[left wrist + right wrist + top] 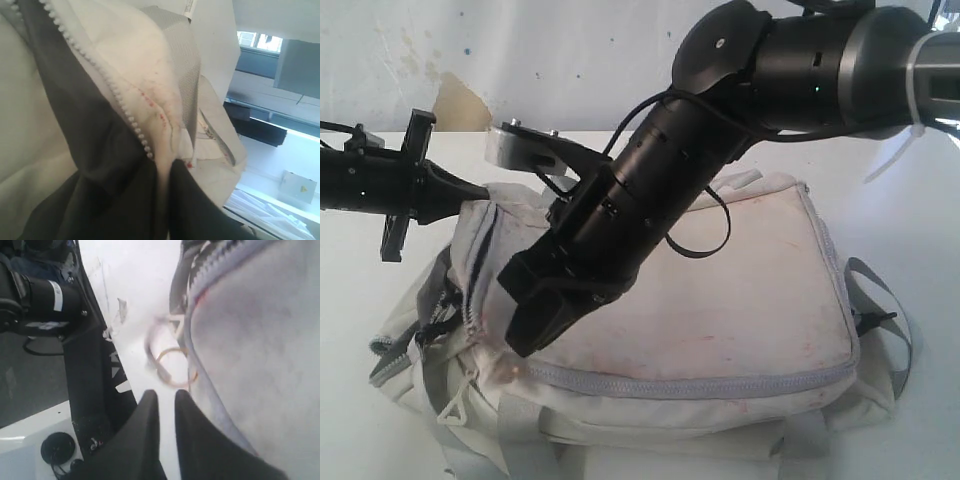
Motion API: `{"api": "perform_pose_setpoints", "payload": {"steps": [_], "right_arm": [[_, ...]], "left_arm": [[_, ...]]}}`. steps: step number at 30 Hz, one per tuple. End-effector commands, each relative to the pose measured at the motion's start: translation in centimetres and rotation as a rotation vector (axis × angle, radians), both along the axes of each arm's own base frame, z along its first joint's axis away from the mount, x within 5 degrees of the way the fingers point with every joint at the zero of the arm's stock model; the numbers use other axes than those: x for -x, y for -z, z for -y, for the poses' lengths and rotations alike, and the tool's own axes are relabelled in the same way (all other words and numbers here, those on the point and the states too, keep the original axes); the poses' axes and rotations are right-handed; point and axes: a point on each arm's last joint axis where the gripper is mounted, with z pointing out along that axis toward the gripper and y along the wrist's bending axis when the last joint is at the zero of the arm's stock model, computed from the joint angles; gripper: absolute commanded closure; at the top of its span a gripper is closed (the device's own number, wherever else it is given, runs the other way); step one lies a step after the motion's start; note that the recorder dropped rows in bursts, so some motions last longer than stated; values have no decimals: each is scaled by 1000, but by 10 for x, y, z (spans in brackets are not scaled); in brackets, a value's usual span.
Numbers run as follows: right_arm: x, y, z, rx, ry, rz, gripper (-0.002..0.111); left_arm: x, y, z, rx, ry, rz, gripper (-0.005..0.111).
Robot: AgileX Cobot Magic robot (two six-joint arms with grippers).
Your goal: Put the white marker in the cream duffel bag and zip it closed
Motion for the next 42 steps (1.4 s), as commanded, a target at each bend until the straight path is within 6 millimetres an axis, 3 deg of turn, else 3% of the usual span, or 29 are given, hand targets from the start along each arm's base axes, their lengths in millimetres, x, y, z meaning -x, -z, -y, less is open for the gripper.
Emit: {"api": "perform_pose_setpoints", "payload": {"steps": [1,6,11,19,22,26,31,36,42], "right_arm": [[3,3,6,108,23,-13,108],[1,6,10,162,35,5,108],[3,4,7,130,37,-15,108],[3,3,6,108,25,-14,108],[3,3,6,113,37,-23,108],[3,3,6,115,43,-28,108],[3,3,6,128,75,-52,90],[3,2,7,150,111,-73,64],[22,-6,3,272,133,10,64]], "left_arm": [[0,3,-10,-67,5,21,107],[0,3,-23,-68,0,36,107],[5,-1,-20,-56,114,142,107],[9,-1,-18,-58,183,166,105],[11,-2,-18,-45,196,166,92],[12,-3,-17,-34,204,163,65],[13,-1,-17,-52,223,161,35],[19,-4,-22,-189,271,156,35],[27,-24,-28,-324,289,177,36]]}}
